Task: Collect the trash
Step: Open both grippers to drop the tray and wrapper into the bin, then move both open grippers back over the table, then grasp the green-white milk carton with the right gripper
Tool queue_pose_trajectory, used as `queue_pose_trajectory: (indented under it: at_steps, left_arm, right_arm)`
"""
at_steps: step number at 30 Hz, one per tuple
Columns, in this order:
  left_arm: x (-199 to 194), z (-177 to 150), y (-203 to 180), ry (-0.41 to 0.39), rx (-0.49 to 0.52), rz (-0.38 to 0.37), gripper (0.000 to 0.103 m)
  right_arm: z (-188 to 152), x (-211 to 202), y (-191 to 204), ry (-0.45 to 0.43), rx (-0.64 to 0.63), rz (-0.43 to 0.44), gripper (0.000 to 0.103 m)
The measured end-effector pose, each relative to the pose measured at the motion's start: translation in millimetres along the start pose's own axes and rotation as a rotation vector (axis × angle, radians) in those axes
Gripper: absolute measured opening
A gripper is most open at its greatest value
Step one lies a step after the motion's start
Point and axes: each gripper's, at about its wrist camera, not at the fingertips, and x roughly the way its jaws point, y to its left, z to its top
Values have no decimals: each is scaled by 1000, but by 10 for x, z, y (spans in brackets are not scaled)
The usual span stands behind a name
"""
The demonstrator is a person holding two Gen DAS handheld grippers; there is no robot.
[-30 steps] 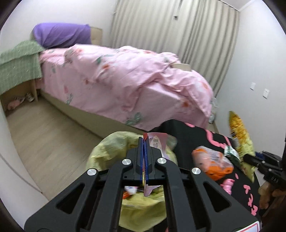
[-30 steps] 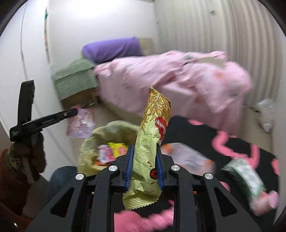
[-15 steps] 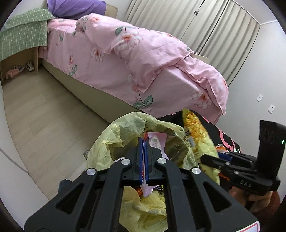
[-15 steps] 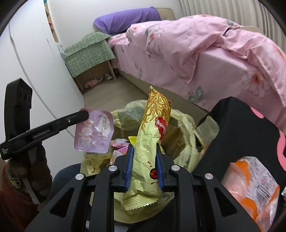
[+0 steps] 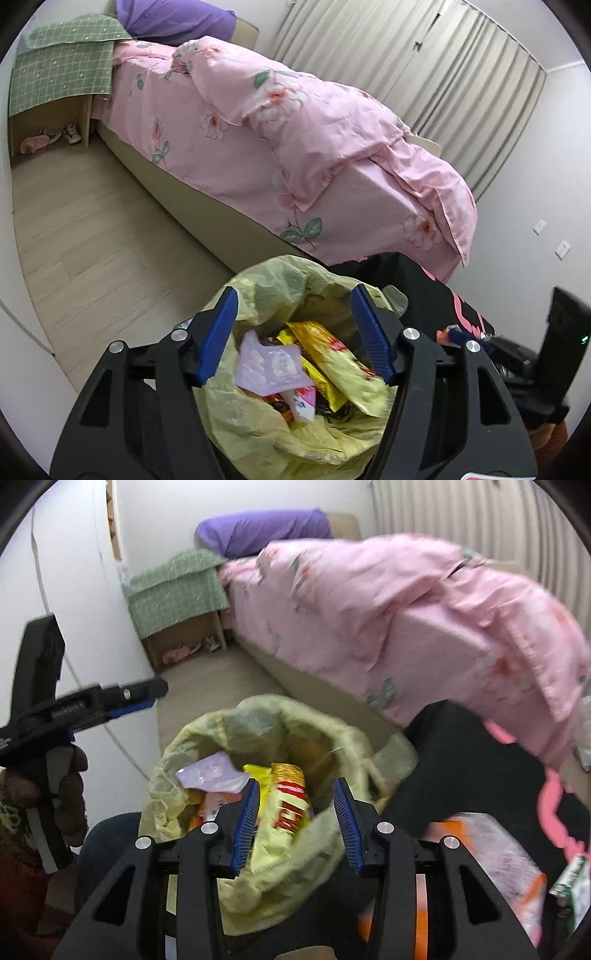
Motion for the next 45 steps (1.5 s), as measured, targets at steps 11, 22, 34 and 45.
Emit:
queue_pose_trajectory:
  at_steps: [11, 22, 34, 45]
  left_arm:
    - [288, -339, -978, 137, 203, -192, 61]
    - [531, -747, -1870, 246, 316, -317, 61]
    - [441, -821, -1919, 221, 337, -284, 61]
    - [511, -863, -1774, 229, 286, -300, 61]
  right_arm:
    - [-499, -1135, -1006, -101, 101, -245, 40]
    - [-1294, -1538, -2144, 41, 259, -415, 40]
    - [-894, -944, -2964, 146, 369, -390, 40]
    - [-1194, -940, -2754, 174, 533, -227, 40]
